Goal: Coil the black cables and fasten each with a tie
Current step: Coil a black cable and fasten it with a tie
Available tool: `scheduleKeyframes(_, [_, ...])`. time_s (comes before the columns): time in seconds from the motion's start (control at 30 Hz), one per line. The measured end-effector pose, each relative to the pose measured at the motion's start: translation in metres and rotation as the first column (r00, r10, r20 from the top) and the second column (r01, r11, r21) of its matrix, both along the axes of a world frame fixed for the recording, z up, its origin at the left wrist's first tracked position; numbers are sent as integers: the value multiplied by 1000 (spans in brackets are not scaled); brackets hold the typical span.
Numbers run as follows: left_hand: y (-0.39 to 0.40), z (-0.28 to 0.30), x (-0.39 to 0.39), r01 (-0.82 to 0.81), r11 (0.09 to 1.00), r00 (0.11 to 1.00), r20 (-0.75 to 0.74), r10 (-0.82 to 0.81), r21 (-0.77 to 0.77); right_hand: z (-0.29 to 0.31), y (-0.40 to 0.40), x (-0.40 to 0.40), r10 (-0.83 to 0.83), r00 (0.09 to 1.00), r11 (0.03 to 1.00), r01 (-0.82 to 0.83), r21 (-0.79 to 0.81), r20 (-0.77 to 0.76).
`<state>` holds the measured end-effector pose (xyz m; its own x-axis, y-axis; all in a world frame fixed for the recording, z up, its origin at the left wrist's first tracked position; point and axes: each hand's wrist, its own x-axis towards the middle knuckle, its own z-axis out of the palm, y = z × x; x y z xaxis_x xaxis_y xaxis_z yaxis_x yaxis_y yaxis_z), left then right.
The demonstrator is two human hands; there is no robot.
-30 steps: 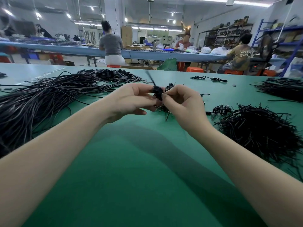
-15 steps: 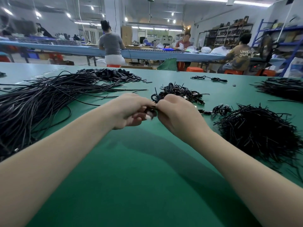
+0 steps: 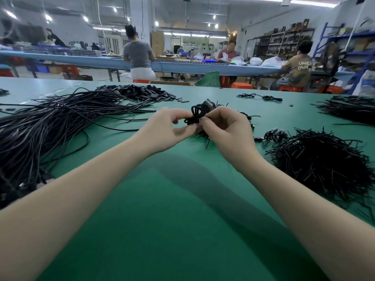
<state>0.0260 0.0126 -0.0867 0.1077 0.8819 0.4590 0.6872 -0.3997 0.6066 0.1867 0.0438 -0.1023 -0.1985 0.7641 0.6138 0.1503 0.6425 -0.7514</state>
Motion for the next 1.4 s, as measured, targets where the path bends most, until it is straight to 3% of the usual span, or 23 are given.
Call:
scheduleKeyframes(0.1, [2, 0, 0, 6, 996, 1000, -17, -4, 87, 1, 0, 1, 23, 1000, 999, -23, -40, 4])
scheduleKeyframes(0.23, [0, 3, -1, 61, 997, 997, 38, -62, 39, -3, 4, 3, 11, 999, 999, -9, -35, 42])
scheduleKeyframes(0.3, [-3, 5, -1, 98, 995, 988, 120, -98, 3, -5, 4, 3, -29, 997, 999, 27, 34, 67])
scheduleKeyframes(0.4, [-2, 4, 3, 1, 1000, 992, 124, -2, 4, -6, 0, 0, -135, 978, 971, 99, 220, 156])
scheduleKeyframes(0.47, [-5, 3, 10, -16, 993, 976, 212, 41, -118, -7, -1, 0, -201, 954, 926, 110, 362, 223])
scheduleKeyframes(0.53, [-6, 4, 13, 61, 941, 913, 401, 82, -333, -7, -3, 3, -284, 903, 827, 60, 559, 322])
scheduleKeyframes(0.6, [-6, 6, 11, 272, 777, 743, 637, 204, -567, -8, -2, 8, -434, 818, 628, -27, 778, 378])
scheduleKeyframes(0.63, [-5, 7, 9, 377, 709, 645, 718, 260, -596, -9, -1, 9, -487, 791, 546, -56, 836, 371])
scheduleKeyframes(0.67, [-2, 5, 6, 416, 686, 597, 748, 289, -597, -10, 0, 10, -510, 779, 524, -56, 850, 365])
scheduleKeyframes(0.7, [1, 5, 6, 402, 695, 598, 746, 293, -595, -11, 0, 10, -502, 778, 563, -37, 826, 377])
scheduleKeyframes(0.8, [4, -6, 8, 132, 847, 721, 636, 275, -515, -8, 1, 7, -399, 813, 820, 108, 563, 425])
scheduleKeyframes(0.83, [6, -15, 5, -10, 891, 796, 535, 282, -454, -5, 6, 8, -394, 824, 853, 162, 496, 408])
scheduleKeyframes(0.9, [9, -38, -7, -268, 933, 944, 127, 304, -241, 9, 22, 9, -471, 803, 839, 279, 468, 365])
scheduleKeyframes(0.97, [10, -57, -17, -378, 923, 903, -248, 351, -70, 32, 45, 6, -588, 722, 788, 407, 462, 366])
scheduleKeyframes(1.0, [9, -62, -19, -395, 918, 879, -310, 363, -45, 44, 56, 6, -601, 692, 794, 463, 394, 399])
scheduleKeyframes(1.07, [10, -68, -21, -399, 916, 883, -289, 369, -50, 60, 74, 3, -412, 736, 882, 469, 34, 538])
scheduleKeyframes(1.13, [12, -70, -20, -402, 915, 882, -281, 378, -29, 59, 74, -4, -106, 730, 859, 409, -307, 676])
scheduleKeyframes(1.23, [15, -63, -33, -491, 869, 824, -291, 486, 61, 24, 48, -22, -66, 546, 854, 464, -236, 835])
scheduleKeyframes(1.3, [20, -48, -54, -585, 802, 745, -310, 590, 121, -17, 22, -30, -107, 539, 885, 435, -168, 835])
scheduleKeyframes(1.4, [25, -15, -100, -726, 670, 537, -482, 692, 154, -58, -6, -30, -211, 477, 934, 356, 32, 853])
